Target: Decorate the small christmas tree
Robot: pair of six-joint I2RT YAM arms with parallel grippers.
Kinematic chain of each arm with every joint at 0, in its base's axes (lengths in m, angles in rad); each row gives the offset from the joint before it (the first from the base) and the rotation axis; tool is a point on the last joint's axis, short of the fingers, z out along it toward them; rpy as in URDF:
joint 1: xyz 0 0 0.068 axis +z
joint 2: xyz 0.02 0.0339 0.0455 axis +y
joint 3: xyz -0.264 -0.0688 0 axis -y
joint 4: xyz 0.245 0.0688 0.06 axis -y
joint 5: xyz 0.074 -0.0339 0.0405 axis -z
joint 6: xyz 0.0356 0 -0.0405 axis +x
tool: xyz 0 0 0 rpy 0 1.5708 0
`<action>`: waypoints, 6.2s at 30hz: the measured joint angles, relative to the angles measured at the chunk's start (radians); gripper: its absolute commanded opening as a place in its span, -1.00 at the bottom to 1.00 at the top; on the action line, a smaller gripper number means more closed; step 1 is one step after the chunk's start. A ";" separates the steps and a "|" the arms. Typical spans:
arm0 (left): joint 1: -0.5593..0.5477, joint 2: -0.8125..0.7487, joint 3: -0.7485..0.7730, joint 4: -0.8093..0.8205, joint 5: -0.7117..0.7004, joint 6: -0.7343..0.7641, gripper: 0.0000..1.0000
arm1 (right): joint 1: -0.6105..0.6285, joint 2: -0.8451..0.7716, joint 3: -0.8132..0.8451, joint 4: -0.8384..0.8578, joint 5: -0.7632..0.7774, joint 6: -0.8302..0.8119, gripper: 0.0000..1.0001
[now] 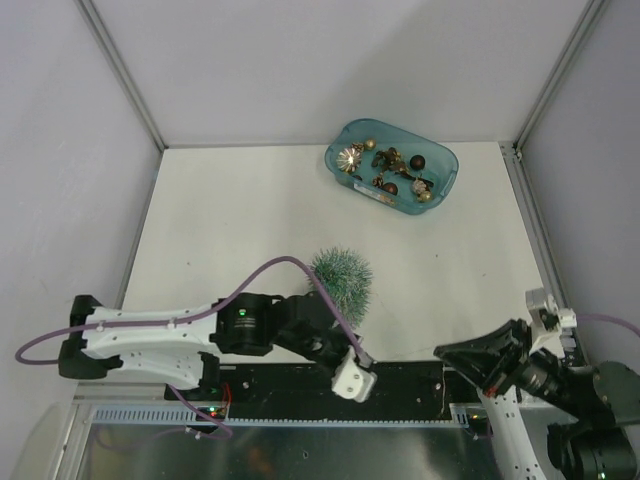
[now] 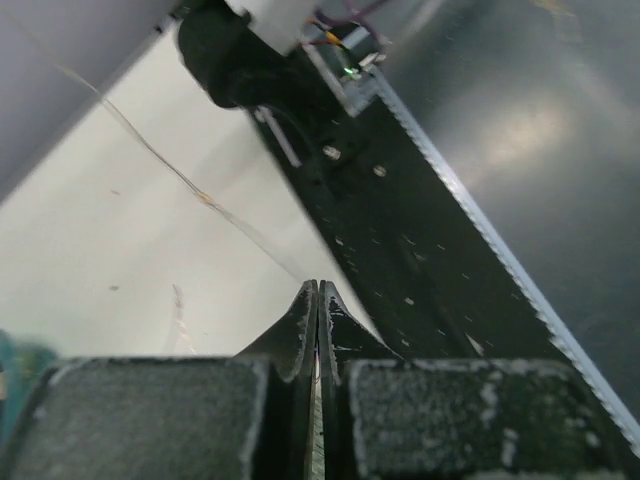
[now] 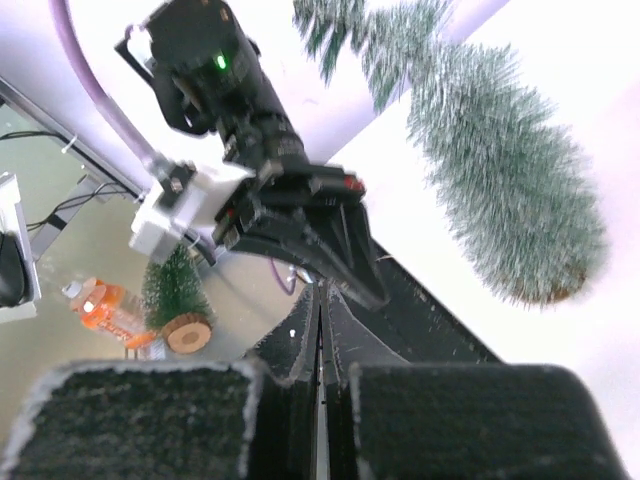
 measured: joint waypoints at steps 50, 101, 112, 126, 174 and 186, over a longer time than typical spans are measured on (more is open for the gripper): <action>0.303 -1.019 -0.541 -0.251 0.060 0.303 -1.00 | 0.599 0.573 -0.008 0.542 0.526 -0.238 -0.17; 0.441 -0.745 -0.630 0.414 -0.256 -0.462 -0.75 | 0.635 0.851 0.104 0.674 0.739 -0.441 -0.09; 0.448 -0.666 -0.630 0.486 -0.254 -0.364 -0.64 | 0.459 0.884 0.069 0.677 0.658 -0.400 0.52; 0.463 -0.618 -0.630 0.493 -0.247 -0.280 -0.64 | 0.285 0.864 -0.060 0.696 0.304 -0.350 0.67; 0.520 -0.658 -0.575 0.443 -0.221 -0.257 0.98 | 0.362 0.403 -0.471 0.553 0.594 -0.043 -1.00; 0.526 -0.804 -0.414 0.179 -0.158 -0.259 0.99 | 0.964 0.433 -0.465 0.235 0.946 0.183 -1.00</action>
